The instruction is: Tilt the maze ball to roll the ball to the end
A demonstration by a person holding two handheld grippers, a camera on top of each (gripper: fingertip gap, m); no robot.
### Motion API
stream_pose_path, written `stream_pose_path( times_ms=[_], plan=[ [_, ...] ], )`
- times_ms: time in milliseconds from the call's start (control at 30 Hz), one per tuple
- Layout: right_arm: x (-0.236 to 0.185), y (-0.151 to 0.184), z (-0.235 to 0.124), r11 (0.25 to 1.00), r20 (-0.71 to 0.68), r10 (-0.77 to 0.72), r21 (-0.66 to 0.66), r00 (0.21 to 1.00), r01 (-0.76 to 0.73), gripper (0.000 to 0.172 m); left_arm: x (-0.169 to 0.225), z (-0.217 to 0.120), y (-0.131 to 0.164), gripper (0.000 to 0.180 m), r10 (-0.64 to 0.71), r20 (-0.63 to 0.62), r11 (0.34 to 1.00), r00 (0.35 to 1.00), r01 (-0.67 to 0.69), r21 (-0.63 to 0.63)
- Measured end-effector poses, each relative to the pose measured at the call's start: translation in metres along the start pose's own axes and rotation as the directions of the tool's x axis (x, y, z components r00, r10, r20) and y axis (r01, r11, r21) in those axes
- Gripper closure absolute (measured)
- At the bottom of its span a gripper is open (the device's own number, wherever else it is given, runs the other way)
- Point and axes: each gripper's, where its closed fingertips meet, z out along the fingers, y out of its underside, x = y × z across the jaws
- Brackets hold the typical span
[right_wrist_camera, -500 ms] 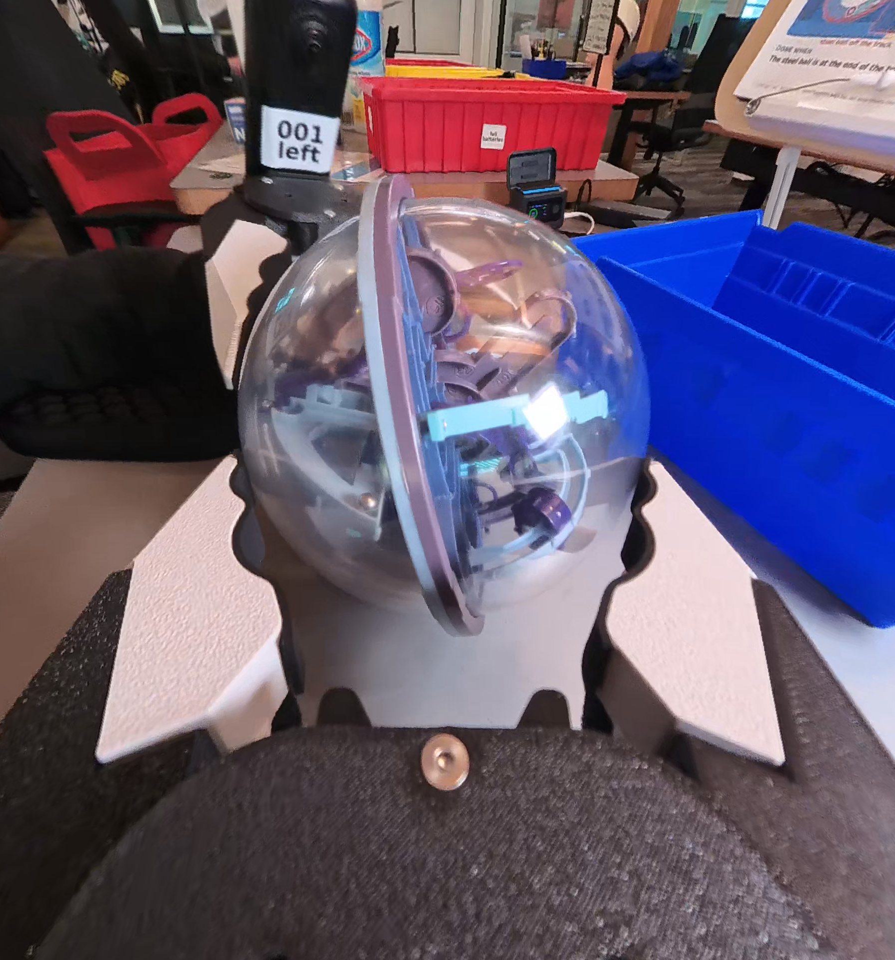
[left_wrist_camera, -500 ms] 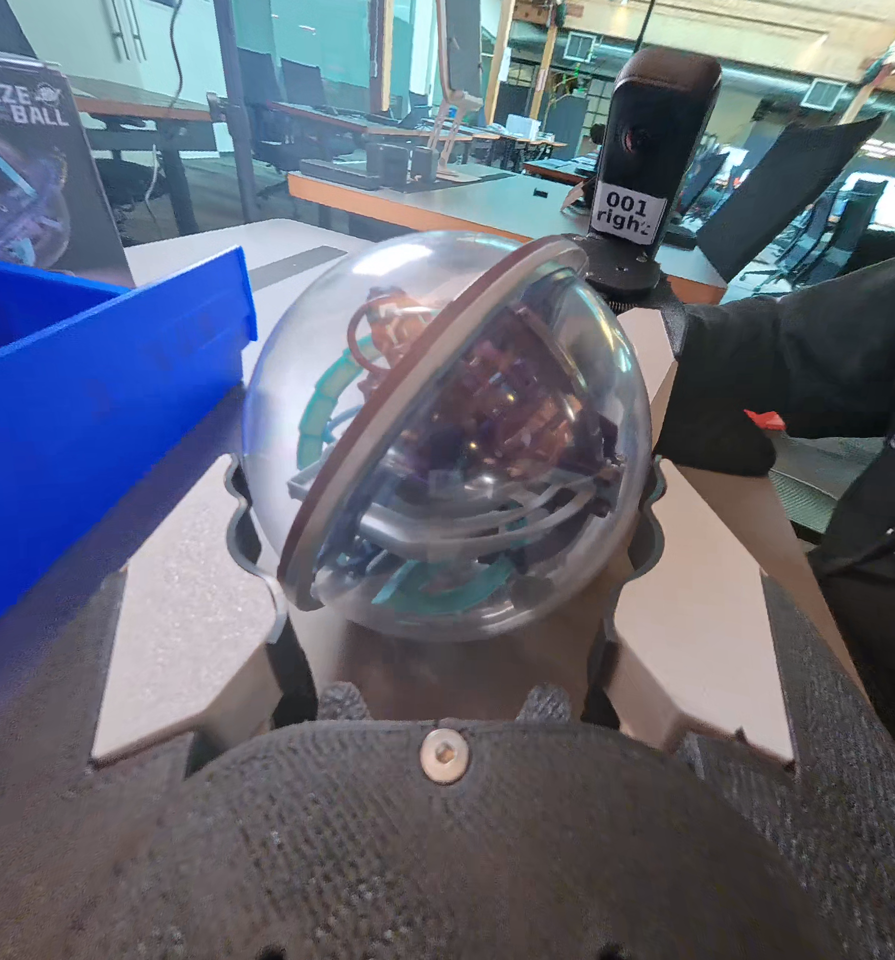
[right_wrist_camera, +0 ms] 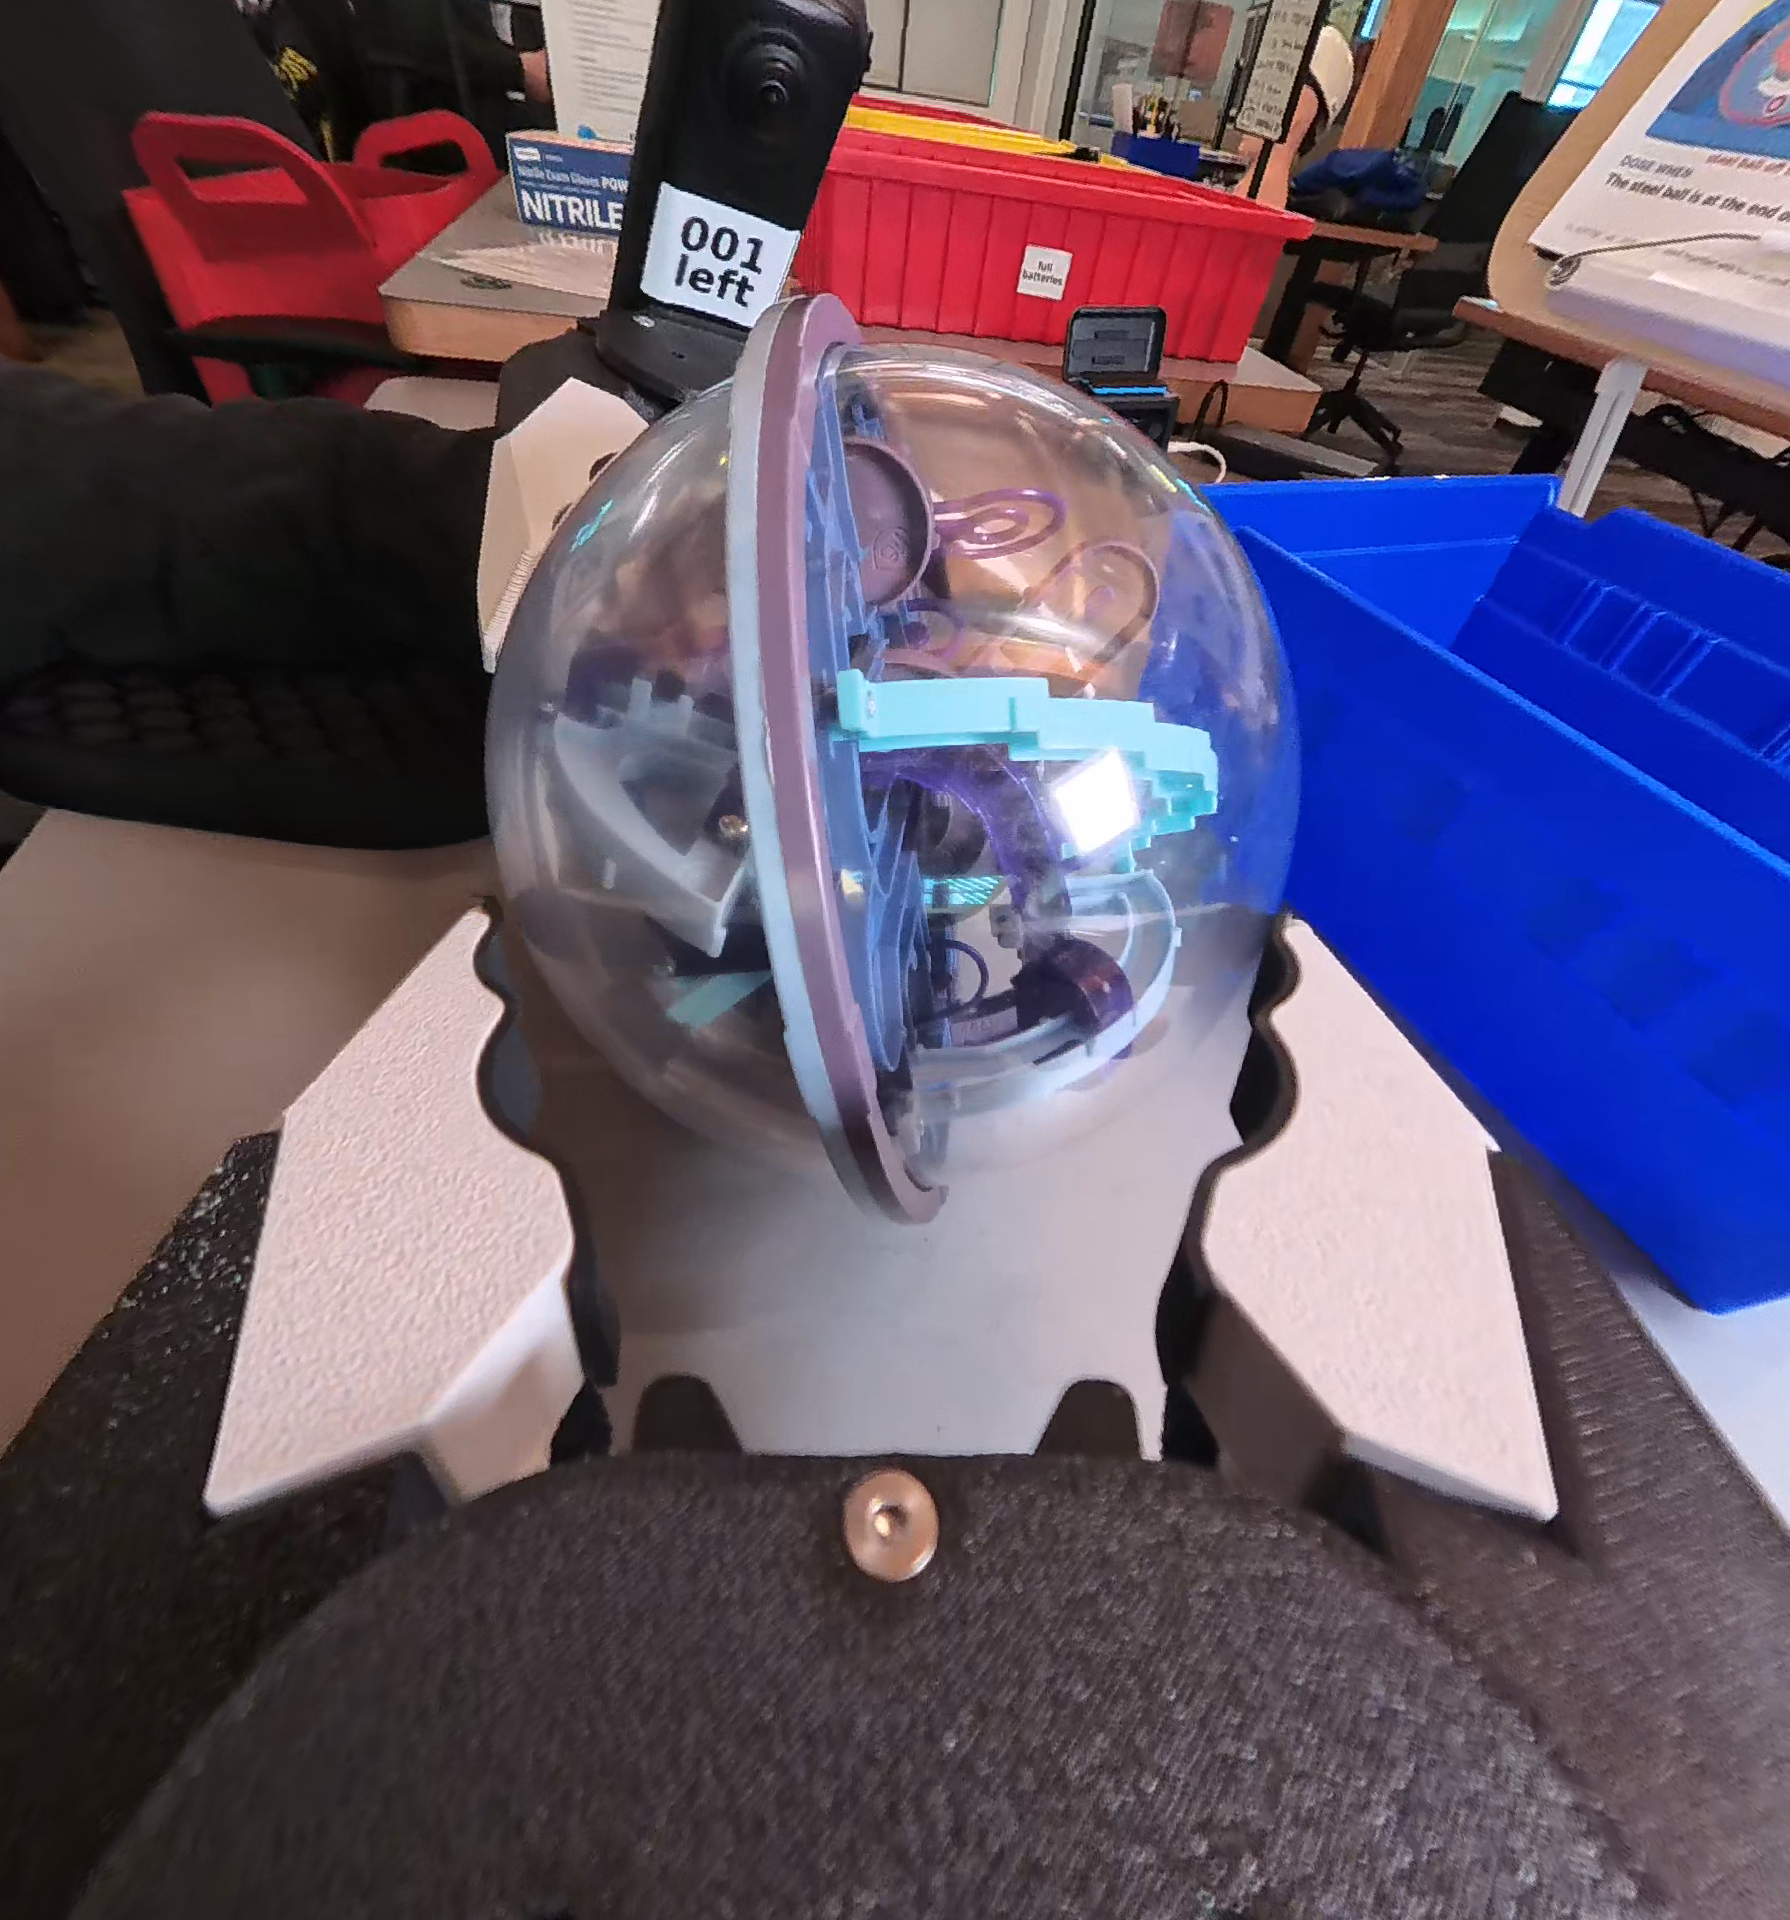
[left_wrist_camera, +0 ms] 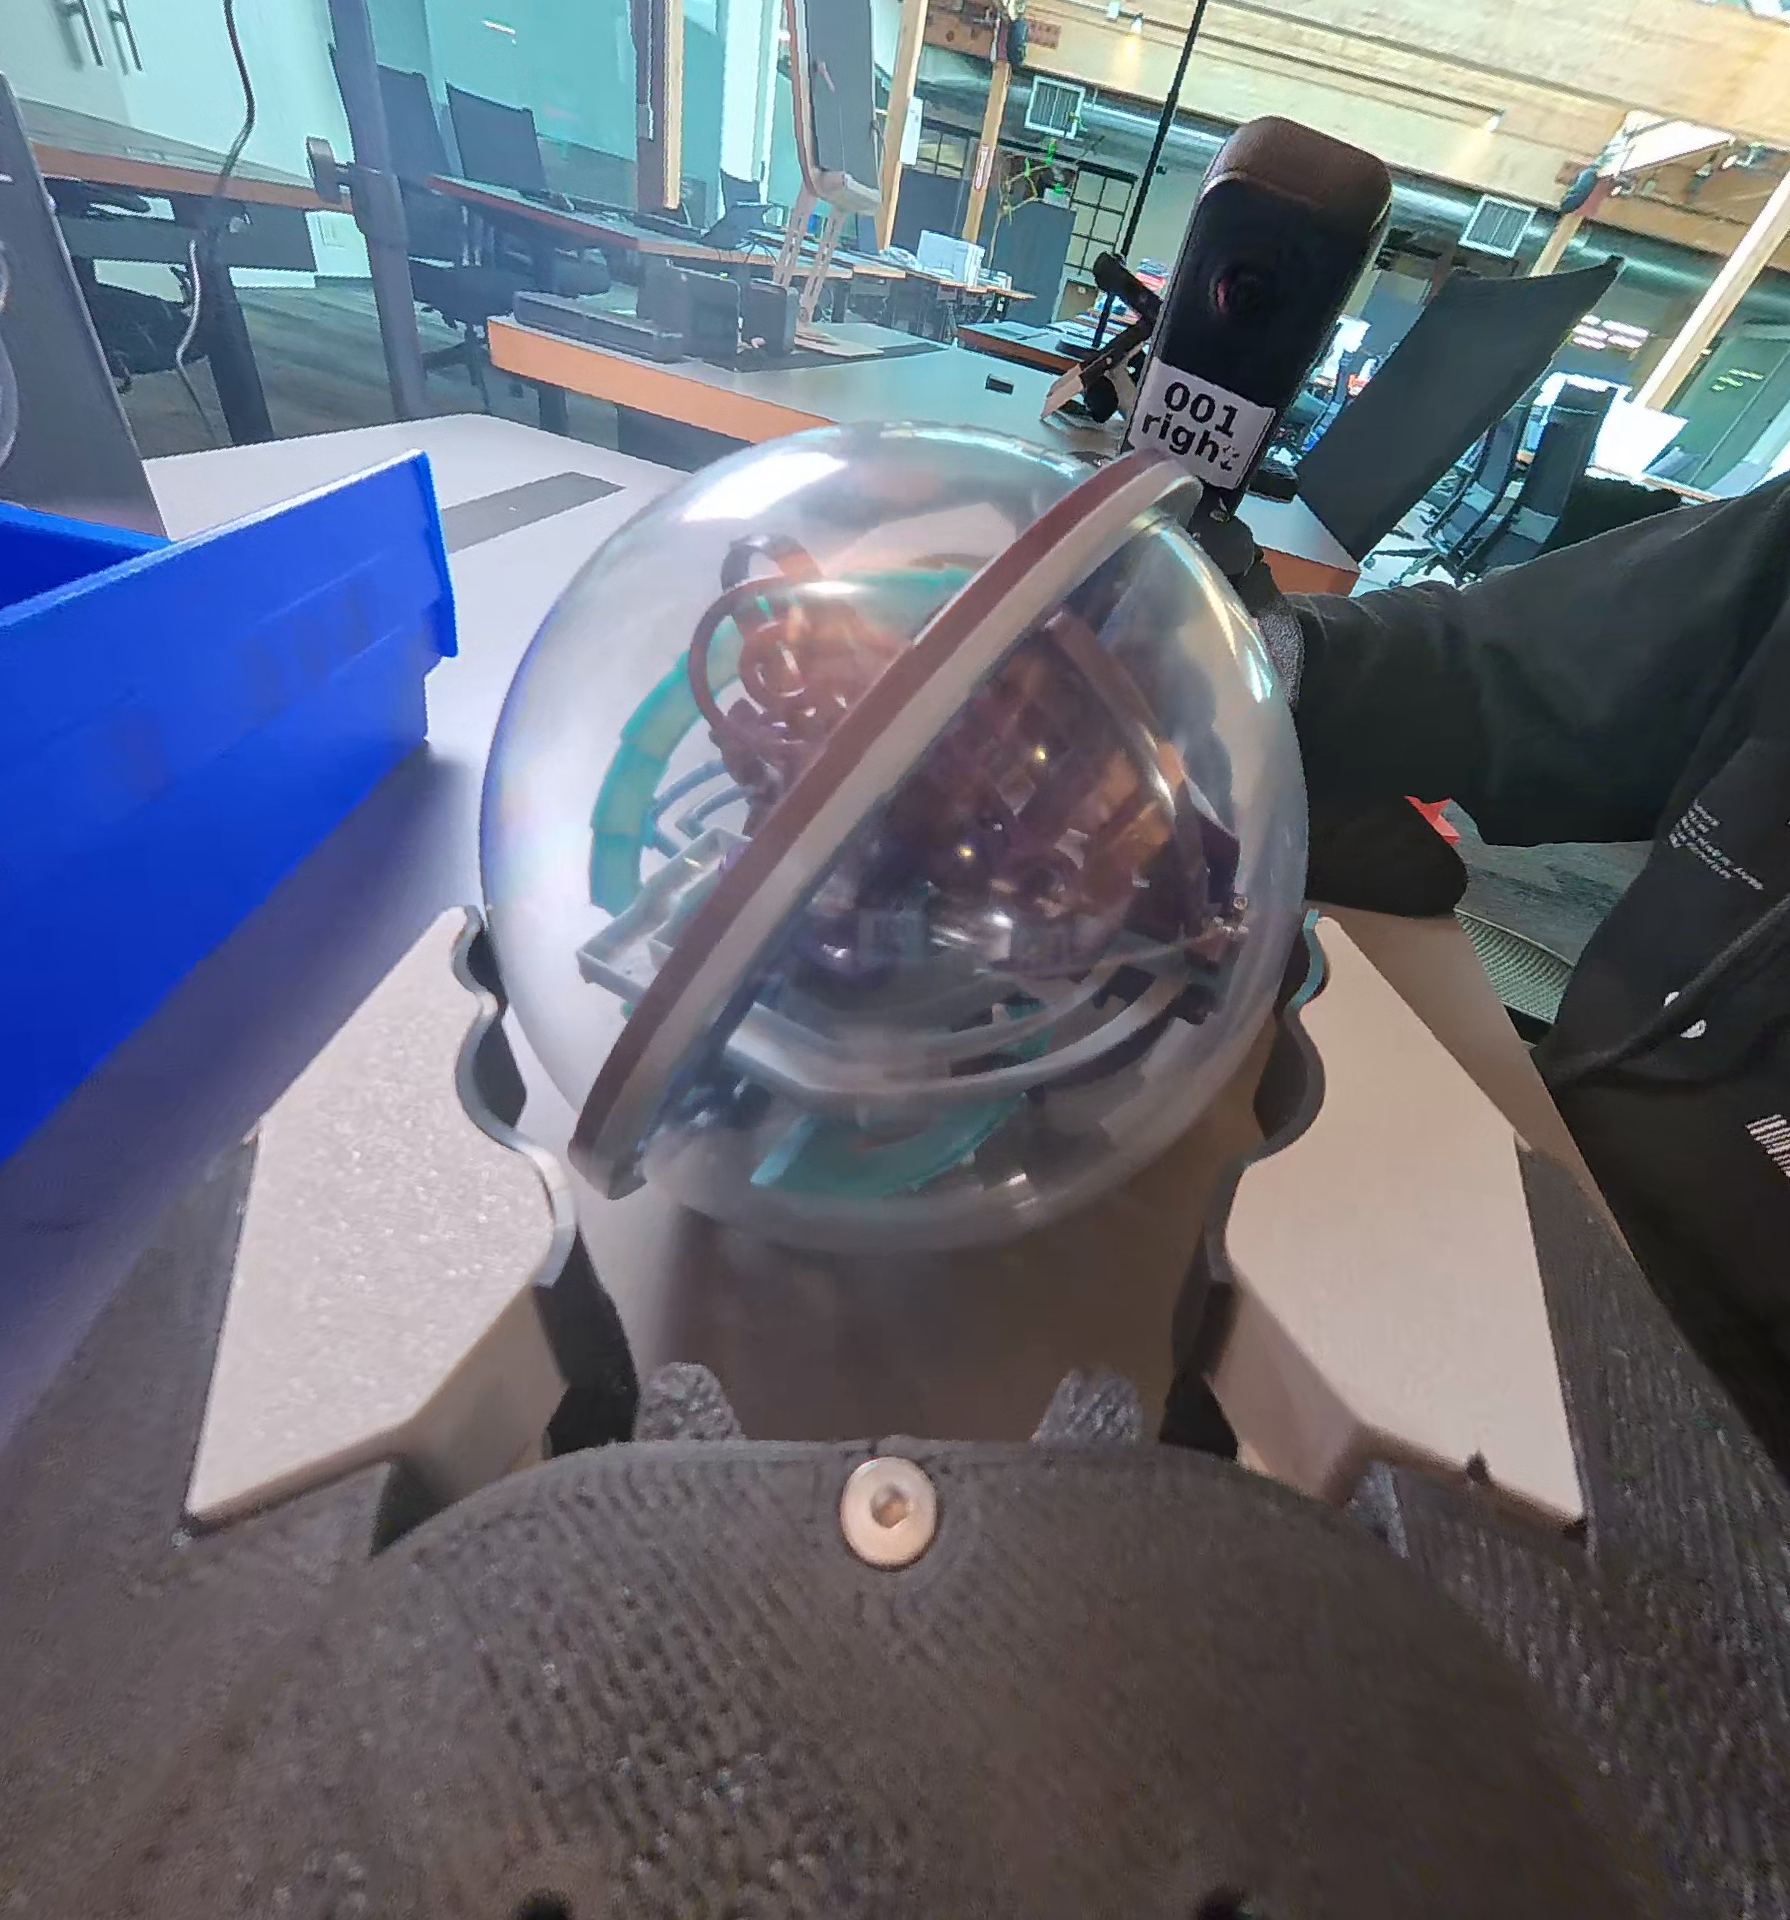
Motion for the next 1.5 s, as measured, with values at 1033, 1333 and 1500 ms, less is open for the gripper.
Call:
stream_pose_path(
  times_ms=[1033,1333,1500],
  plan=[
    [-0.009,0.006,-0.014,0.998,-0.031,0.026,-0.057,0.999,-0.028,0.037,0.02,0.003,-0.015,0.042,0.152,0.037,0.988,0.988,-0.152,-0.012],
    [-0.013,0.015,-0.013,0.969,-0.029,0.229,-0.087,0.973,-0.231,0.037,0.018,-0.002,-0.001,0.043,0.133,0.062,0.991,0.989,-0.13,-0.039],
    [-0.017,0.015,-0.009,0.967,0.028,0.245,-0.073,0.969,-0.243,0.038,0.019,0.001,-0.001,0.043,0.144,0.079,0.989,0.986,-0.141,-0.041]
  ],
)
